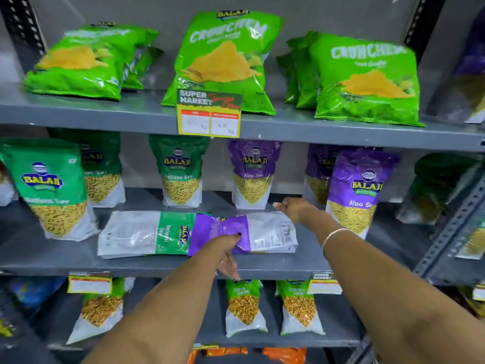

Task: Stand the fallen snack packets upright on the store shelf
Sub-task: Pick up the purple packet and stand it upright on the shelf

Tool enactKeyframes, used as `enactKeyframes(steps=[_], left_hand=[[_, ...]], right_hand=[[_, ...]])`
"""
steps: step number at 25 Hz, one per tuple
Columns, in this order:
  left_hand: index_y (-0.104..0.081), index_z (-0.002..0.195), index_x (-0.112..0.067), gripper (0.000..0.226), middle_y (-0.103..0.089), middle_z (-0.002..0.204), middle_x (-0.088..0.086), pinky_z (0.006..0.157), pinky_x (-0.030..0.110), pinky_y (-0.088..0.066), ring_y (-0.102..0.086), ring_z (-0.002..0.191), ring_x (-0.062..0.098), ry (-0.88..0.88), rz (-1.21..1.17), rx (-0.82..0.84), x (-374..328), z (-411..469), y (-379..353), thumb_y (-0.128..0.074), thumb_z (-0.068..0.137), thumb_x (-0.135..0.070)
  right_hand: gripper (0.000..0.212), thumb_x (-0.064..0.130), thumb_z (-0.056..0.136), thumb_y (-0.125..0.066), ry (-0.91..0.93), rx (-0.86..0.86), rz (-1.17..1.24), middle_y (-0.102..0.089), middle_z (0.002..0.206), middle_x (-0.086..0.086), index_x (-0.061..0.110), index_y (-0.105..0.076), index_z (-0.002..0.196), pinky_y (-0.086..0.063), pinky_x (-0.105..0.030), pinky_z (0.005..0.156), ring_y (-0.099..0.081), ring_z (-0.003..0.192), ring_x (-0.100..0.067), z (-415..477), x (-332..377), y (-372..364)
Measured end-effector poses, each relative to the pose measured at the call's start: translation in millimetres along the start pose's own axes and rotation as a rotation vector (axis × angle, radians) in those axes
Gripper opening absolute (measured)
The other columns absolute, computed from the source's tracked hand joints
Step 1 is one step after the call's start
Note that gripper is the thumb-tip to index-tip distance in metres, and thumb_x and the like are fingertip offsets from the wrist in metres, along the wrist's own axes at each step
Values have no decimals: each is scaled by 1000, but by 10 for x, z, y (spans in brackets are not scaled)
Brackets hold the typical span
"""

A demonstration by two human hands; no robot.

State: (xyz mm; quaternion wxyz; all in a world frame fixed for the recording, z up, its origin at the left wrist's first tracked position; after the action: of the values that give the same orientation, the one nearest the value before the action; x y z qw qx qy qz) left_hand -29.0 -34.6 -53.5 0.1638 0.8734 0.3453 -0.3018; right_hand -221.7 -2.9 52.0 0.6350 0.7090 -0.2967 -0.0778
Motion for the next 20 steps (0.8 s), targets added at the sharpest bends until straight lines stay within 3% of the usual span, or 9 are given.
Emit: enactKeyframes(steps=[2, 3, 4, 6, 9, 12, 16, 18, 20], left_hand=[[-6, 148, -5, 85, -19, 152, 31, 33, 39, -50, -66, 84, 56, 15, -143, -1, -72, 135, -109, -33, 88, -59], [-6, 147, -11, 81, -20, 153, 28, 29, 44, -48, -65, 81, 57, 17, -245, -28, -103, 214, -131, -36, 88, -57], [-13, 146, -13, 75, -26, 151, 23, 28, 48, -46, -62, 94, 58, 11, -332, -67, -146, 256, -134, -39, 88, -54], [-30, 139, -8, 64, -48, 133, 20, 42, 54, -51, -53, 116, 51, -33, -465, -123, -247, 363, -144, -44, 90, -47], [-40, 131, -6, 55, -60, 88, 19, 88, 62, -47, -56, 118, 42, -61, -644, -170, -286, 457, -117, -55, 88, -36], [-43, 119, -8, 46, -58, 88, 19, 96, 64, -42, -56, 116, 42, -63, -720, -267, -262, 511, -98, -64, 83, -26], [-48, 93, -4, 25, -55, 75, 16, 98, 62, -40, -62, 97, 39, -95, -826, -320, -265, 521, -152, -65, 83, -20], [-49, 77, -4, 22, -56, 74, 16, 101, 62, -37, -58, 74, 33, -130, -861, -280, -286, 540, -157, -65, 83, -18], [-51, 75, -3, 21, -58, 77, 18, 102, 64, -36, -56, 71, 32, -153, -853, -219, -309, 532, -167, -67, 81, -16]], right_hand=[[61, 48, 96, -28, 34, 36, 39, -46, 140, -19, 1, -44, 132, -34, -37, 102, -44, 128, -32, 133, -20, -12], [60, 48, 96, -31, 59, 55, 68, -48, 138, -17, 1, -45, 131, -35, -36, 99, -45, 127, -31, 239, -36, -41], [59, 48, 95, -33, 69, 72, 71, -50, 135, -16, 2, -46, 129, -36, -36, 98, -45, 126, -30, 364, -73, -77], [62, 52, 92, -35, 124, 112, 84, -51, 133, -15, 4, -48, 129, -37, -40, 104, -43, 128, -31, 673, -136, -203], [71, 62, 86, -34, 165, 212, 82, -51, 137, -14, 9, -50, 130, -39, -42, 107, -47, 127, -30, 1102, -242, -434], [76, 69, 80, -36, 177, 321, 89, -58, 114, -12, 6, -52, 120, -43, -39, 97, -53, 105, -27, 1388, -287, -637], [93, 87, 34, -62, 161, 465, 160, -48, 89, -2, 12, -50, 88, -44, -27, 76, -52, 83, -17, 1626, -377, -810], [73, 65, 54, -76, 100, 520, 207, -52, 90, -3, 10, -53, 95, -40, -23, 67, -53, 78, -15, 1336, -360, -651], [45, 46, 72, -73, 15, 605, 239, -52, 74, -4, 8, -54, 85, -41, -26, 60, -49, 66, -16, 1175, -440, -664]])
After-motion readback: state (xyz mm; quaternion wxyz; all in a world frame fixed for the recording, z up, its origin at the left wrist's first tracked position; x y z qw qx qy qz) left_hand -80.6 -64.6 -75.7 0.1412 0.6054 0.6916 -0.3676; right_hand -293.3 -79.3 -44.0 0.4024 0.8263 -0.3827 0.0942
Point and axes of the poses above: each hand's wrist, its own z-axis towards the middle knuckle, its own y-axis out of the back of the hand, x = y × z, the point moved 7 cm from there along z, towards the middle knuckle
